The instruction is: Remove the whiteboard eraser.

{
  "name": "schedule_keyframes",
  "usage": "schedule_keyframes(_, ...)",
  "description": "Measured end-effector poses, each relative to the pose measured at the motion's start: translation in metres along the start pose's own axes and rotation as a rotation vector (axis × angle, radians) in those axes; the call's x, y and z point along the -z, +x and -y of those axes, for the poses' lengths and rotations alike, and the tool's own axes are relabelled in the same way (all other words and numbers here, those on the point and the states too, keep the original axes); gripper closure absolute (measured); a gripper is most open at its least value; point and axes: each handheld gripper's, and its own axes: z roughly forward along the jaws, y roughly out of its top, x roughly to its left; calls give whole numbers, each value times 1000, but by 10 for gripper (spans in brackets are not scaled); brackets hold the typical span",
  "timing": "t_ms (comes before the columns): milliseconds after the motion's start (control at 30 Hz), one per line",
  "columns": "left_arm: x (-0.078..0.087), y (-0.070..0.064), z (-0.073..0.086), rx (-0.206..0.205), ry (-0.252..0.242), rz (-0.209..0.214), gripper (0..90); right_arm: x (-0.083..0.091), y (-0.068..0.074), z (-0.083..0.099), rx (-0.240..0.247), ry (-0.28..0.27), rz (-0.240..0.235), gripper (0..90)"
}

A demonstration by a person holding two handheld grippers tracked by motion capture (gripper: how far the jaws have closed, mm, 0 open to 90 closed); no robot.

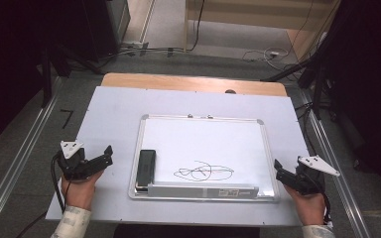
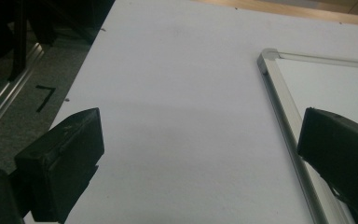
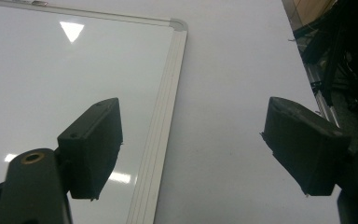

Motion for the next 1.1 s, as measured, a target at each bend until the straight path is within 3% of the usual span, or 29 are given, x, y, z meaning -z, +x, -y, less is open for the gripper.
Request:
schedule_keyframes(600, -2, -15, 1, -26, 15, 30, 29, 2, 0, 0, -2, -1, 5, 182)
schedule_keyframes(800, -5, -31, 4, -69, 37, 55, 33, 2, 0, 0, -1, -2, 3, 182)
schedule_keyframes(1100, -10, -45, 9, -83, 69, 89, 41, 2, 0, 0, 3, 0, 4, 182)
